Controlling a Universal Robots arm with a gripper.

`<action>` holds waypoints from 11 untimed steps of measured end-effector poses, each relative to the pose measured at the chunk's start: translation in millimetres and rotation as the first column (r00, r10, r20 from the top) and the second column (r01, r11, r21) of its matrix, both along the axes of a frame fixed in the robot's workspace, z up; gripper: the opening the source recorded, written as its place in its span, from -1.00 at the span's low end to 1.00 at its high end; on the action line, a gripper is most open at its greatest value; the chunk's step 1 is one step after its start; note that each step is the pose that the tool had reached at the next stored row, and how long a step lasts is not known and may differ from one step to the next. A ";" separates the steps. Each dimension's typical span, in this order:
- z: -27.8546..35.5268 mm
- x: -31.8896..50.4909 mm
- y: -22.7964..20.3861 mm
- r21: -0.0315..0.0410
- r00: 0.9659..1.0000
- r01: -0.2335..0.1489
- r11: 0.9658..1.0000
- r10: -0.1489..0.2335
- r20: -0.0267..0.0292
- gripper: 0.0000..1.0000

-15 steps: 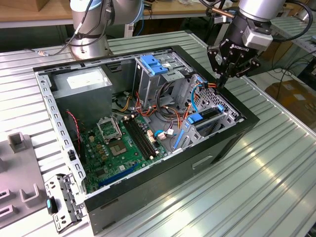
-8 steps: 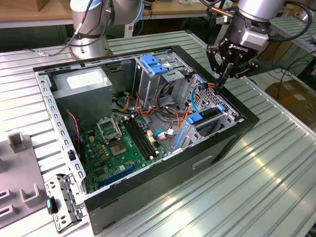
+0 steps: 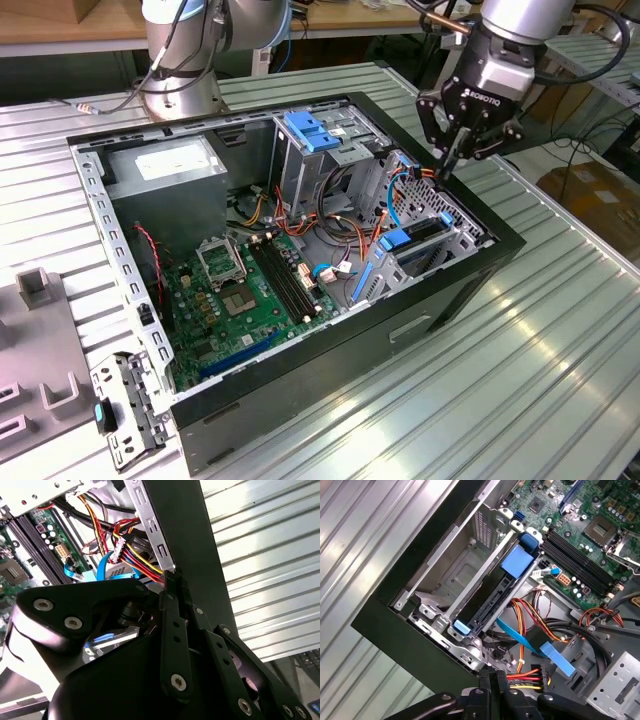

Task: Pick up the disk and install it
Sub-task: 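Insert the first disk wire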

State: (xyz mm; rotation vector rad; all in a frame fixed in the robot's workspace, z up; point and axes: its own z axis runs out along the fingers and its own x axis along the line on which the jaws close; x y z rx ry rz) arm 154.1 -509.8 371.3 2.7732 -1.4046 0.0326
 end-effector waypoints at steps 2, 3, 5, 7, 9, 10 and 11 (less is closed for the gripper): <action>-0.2 -1.3 0.0 0.000 1.000 0.018 1.000 -0.018 0.000 -0.67; -0.1 -2.4 0.0 0.000 1.000 0.020 1.000 -0.020 0.000 -0.67; -0.1 -6.2 0.0 0.000 1.000 0.024 1.000 -0.024 0.000 -0.67; -0.2 -6.8 -0.1 0.000 0.999 0.037 0.999 -0.037 0.000 -0.67; -0.2 -6.9 0.0 0.000 0.998 0.068 0.998 -0.068 0.000 -0.67; -0.2 -7.0 0.0 0.000 0.997 0.082 0.997 -0.082 0.000 -0.67; -0.2 -7.0 0.0 0.000 0.996 0.093 0.996 -0.093 0.000 -0.67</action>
